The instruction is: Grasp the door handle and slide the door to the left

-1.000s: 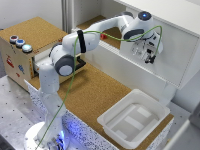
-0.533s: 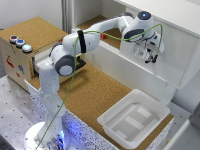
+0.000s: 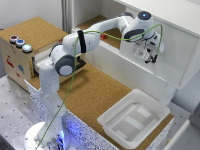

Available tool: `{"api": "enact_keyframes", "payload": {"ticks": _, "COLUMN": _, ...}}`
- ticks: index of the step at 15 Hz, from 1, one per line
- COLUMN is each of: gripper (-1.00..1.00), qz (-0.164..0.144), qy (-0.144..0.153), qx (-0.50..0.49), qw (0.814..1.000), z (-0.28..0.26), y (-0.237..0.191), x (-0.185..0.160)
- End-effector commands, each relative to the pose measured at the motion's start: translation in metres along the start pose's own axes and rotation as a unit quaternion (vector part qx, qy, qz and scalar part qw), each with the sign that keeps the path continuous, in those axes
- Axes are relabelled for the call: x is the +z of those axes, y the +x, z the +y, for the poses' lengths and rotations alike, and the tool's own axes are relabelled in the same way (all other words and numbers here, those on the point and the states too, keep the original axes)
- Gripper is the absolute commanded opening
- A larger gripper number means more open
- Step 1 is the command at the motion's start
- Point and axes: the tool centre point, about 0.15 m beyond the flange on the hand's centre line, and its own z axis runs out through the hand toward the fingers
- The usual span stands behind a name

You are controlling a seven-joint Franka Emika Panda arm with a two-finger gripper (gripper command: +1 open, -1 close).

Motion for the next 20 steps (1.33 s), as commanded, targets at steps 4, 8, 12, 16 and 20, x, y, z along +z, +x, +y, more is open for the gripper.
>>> {"api": "enact_keyframes", "payload": {"ticks": 4, "gripper": -1.0, "qz": -0.049, "qy": 0.007, "qx": 0.041, "qw": 0.998, "z": -0.057, "y": 0.011, "x": 0.004}}
{"api": "enact_keyframes", "payload": {"ticks": 8, "gripper": -1.0, "qz": -0.052, "qy": -0.002, "qx": 0.046, "qw": 0.998, "z": -0.087, "y": 0.007, "x": 0.001}}
{"api": "enact_keyframes", "payload": {"ticks": 12, "gripper": -1.0, "qz": -0.051, "qy": -0.006, "qx": 0.041, "qw": 0.998, "z": -0.119, "y": 0.009, "x": -0.002}}
{"api": "enact_keyframes", "payload": {"ticks": 16, "gripper": -1.0, "qz": -0.045, "qy": -0.02, "qx": 0.037, "qw": 0.998, "z": -0.151, "y": 0.008, "x": -0.005}}
{"api": "enact_keyframes", "payload": {"ticks": 20, "gripper": -1.0, "qz": -0.039, "qy": -0.034, "qx": 0.033, "qw": 0.998, "z": -0.184, "y": 0.004, "x": -0.008}}
